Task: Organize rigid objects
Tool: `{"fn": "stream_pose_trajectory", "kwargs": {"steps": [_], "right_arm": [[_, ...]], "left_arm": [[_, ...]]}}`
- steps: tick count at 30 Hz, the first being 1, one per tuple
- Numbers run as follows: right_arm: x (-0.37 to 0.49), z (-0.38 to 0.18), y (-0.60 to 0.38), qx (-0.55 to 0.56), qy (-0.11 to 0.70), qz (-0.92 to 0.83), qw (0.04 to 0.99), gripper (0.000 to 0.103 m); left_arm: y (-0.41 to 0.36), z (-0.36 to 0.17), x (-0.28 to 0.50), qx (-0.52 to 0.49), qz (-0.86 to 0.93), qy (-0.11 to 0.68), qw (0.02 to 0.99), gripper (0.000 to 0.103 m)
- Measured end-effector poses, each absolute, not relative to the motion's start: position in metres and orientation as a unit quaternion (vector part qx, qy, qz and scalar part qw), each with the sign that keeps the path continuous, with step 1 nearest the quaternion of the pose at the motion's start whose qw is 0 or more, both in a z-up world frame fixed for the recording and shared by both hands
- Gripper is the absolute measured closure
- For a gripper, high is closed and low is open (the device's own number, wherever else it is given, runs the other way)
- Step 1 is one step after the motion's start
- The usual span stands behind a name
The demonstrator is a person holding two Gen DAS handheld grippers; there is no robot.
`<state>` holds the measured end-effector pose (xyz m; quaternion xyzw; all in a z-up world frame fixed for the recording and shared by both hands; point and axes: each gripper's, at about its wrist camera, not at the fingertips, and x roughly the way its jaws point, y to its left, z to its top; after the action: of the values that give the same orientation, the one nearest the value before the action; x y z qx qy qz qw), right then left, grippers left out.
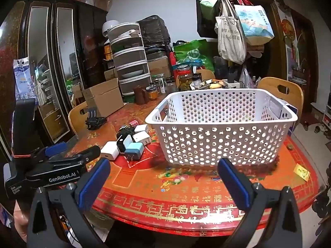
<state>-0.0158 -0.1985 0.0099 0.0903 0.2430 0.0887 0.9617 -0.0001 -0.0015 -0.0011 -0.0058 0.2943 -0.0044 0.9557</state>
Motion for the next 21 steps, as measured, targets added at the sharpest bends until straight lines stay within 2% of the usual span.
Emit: {"fn": "stream_pose_trajectory", "kwargs": {"steps": [21], "right_arm": [[-0.0178,0.0093,-0.1983,0.089,0.24,0.09,0.962,0.0]], "left_arm": [[0.0007,-0.0009,-0.0001,-0.006,-0.006,0.298,0.954,0.0]]}}
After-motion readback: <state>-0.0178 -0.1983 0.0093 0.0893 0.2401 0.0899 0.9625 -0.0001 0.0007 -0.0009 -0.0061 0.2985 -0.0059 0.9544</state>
